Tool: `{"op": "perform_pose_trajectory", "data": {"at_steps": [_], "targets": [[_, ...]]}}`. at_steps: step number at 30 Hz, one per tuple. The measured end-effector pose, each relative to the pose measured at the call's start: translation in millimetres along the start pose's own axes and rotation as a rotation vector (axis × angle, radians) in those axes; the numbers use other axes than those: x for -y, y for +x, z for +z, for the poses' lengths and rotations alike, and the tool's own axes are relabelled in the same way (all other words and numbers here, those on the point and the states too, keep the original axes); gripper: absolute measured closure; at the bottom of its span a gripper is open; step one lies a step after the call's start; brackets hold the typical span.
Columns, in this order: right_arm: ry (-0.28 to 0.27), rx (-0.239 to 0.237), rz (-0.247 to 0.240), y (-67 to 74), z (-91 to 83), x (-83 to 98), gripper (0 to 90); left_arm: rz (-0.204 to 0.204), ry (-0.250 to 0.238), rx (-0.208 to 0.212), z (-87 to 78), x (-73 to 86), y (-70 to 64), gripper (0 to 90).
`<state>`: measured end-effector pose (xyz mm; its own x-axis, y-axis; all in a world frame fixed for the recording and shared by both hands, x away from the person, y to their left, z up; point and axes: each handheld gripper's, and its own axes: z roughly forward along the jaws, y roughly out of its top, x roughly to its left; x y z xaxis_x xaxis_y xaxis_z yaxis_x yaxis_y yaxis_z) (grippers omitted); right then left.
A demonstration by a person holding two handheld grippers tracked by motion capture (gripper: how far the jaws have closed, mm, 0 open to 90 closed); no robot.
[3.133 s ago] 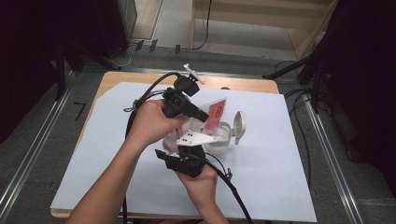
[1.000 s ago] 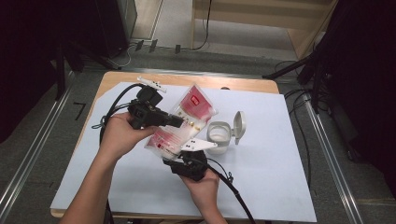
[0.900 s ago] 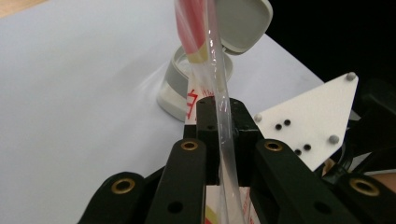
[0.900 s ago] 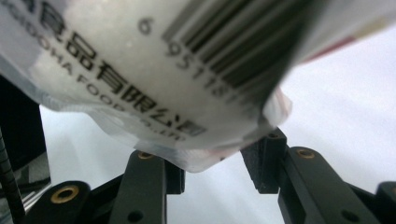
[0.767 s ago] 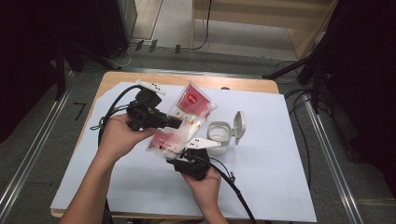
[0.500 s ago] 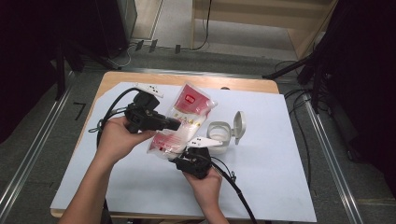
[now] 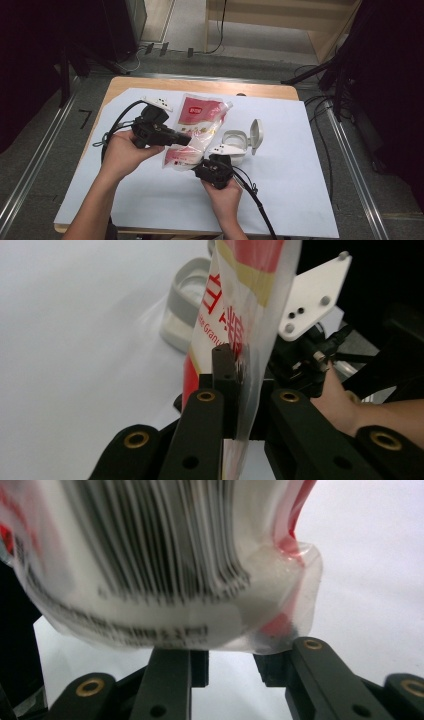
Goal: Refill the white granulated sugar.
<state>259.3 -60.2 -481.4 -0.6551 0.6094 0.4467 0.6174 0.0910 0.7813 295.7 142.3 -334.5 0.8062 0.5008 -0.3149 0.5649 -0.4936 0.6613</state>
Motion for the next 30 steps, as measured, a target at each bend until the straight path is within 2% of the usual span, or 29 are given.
{"op": "perform_pose_trajectory", "data": {"at_steps": [4, 5, 8, 9, 10, 14, 18, 20, 22, 23, 24, 25, 29, 30], "targets": [[0.006, 0.014, -0.01, 0.5, 0.8, 0.8, 71.6, 0.004, 0.009, 0.002, 1.3, -0.2, -0.2, 88.9], [0.007, 0.013, -0.012, 0.7, 0.7, 0.9, 71.5, 0.003, 0.012, -0.01, -0.1, -0.3, 0.0, 89.0], [0.004, 0.018, -0.032, 2.0, 0.0, -0.7, 69.2, 0.0, -0.002, 0.001, -0.8, -0.1, 1.6, 89.1], [0.007, 0.02, -0.046, 2.4, 0.3, -1.2, 68.4, 0.01, -0.022, 0.004, -0.2, 0.7, 2.0, 89.2], [0.02, 0.033, -0.069, 3.2, 1.3, -2.0, 67.8, 0.02, -0.022, -0.002, -0.3, 0.7, 2.1, 89.4], [0.036, 0.011, -0.086, 4.4, 3.9, -2.5, 67.3, 0.017, -0.044, -0.018, -3.2, 0.5, 2.0, 90.0], [0.038, 0.001, -0.121, 6.9, 3.0, -6.8, 66.1, 0.015, -0.072, -0.005, -11.8, 0.7, 4.7, 90.0], [0.049, 0.006, -0.142, 6.8, 2.8, -9.8, 65.9, 0.025, -0.097, -0.018, -17.4, 1.7, 3.8, 90.0], [0.049, 0.003, -0.153, 6.2, 1.6, -11.6, 65.5, 0.033, -0.128, -0.006, -23.1, 2.2, 3.6, 90.0], [0.049, 0.003, -0.153, 6.2, 1.6, -11.6, 65.5, 0.033, -0.128, -0.006, -23.1, 2.2, 3.6, 90.0], [0.048, 0.01, -0.158, 5.3, 0.4, -12.3, 65.5, 0.029, -0.129, -0.021, -26.8, 2.2, 4.3, 90.0], [0.051, -0.007, -0.154, 0.7, -1.8, -14.3, 65.5, 0.023, -0.129, -0.049, -29.9, 3.3, 6.4, 90.0], [0.062, -0.015, -0.173, -4.8, -5.1, -17.9, 65.3, 0.009, -0.13, -0.069, -33.1, 5.6, 11.6, 90.0], [0.066, -0.022, -0.199, -6.6, -8.6, -20.2, 64.5, -0.003, -0.136, -0.083, -35.0, 7.5, 15.5, 90.0]]}}
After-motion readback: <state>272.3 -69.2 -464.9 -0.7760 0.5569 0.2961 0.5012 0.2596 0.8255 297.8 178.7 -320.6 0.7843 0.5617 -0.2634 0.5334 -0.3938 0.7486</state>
